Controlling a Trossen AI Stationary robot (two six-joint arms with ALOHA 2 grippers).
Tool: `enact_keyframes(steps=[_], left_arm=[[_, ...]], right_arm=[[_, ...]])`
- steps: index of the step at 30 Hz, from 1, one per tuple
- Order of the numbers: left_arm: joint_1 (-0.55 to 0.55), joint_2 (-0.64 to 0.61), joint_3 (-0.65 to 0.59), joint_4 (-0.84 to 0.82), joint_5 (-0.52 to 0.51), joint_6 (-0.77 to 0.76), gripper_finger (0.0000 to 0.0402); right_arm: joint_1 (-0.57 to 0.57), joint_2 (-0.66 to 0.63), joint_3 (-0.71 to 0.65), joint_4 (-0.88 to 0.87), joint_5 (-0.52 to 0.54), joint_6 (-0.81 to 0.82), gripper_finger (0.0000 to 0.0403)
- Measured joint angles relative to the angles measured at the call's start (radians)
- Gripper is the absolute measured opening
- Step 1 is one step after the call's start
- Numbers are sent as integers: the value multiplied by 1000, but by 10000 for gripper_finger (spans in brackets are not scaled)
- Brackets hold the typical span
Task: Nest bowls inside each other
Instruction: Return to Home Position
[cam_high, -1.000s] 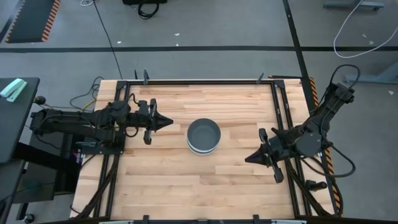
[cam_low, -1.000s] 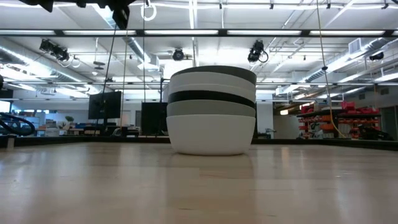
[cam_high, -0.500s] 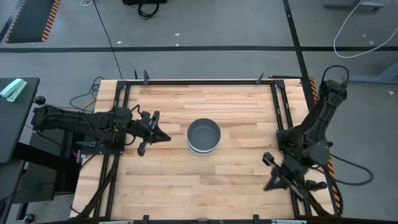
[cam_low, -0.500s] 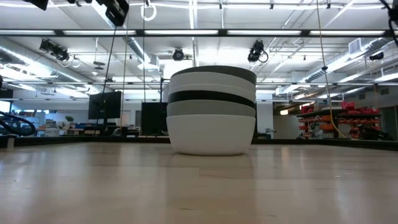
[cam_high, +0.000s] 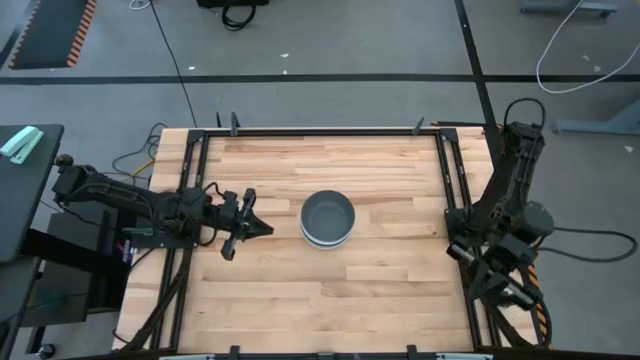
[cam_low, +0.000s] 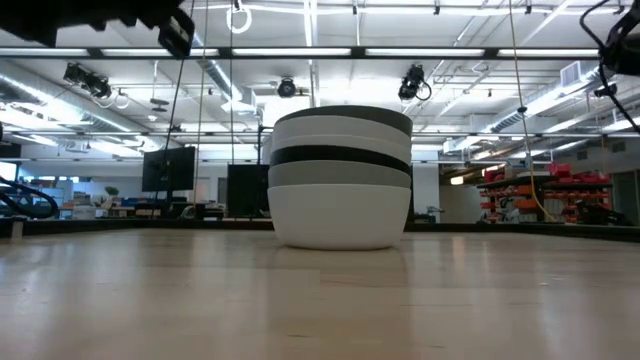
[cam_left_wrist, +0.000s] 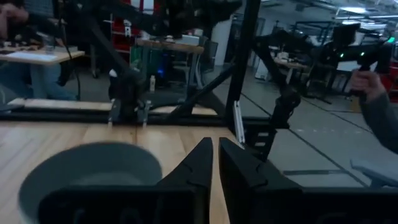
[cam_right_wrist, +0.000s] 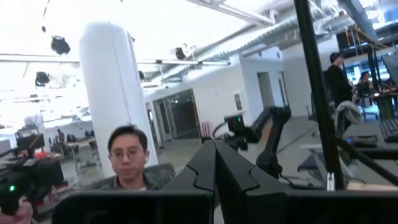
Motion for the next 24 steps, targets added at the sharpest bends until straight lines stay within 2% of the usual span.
enact_keyframes(steps=[5,10,14,18,20,24], left_arm=[[40,-65,-38,9,13,-36,26],[86,-180,-25,-18,125,-49,25],[122,-273,-24,-126,204,-50,33],[171,-362,-25,-234,218,-76,38],[196,-408,-25,-269,228,-79,38],[250,-486,-25,-313,313,-86,34]], right_arm=[[0,-71,0,-47,0,-5,12],[-1,-92,-37,-26,0,-8,12],[-1,-91,-152,112,-10,19,12],[-2,-111,-280,296,-77,8,12],[-2,-138,-320,333,-117,1,12],[-2,-210,-376,346,-121,-7,12]])
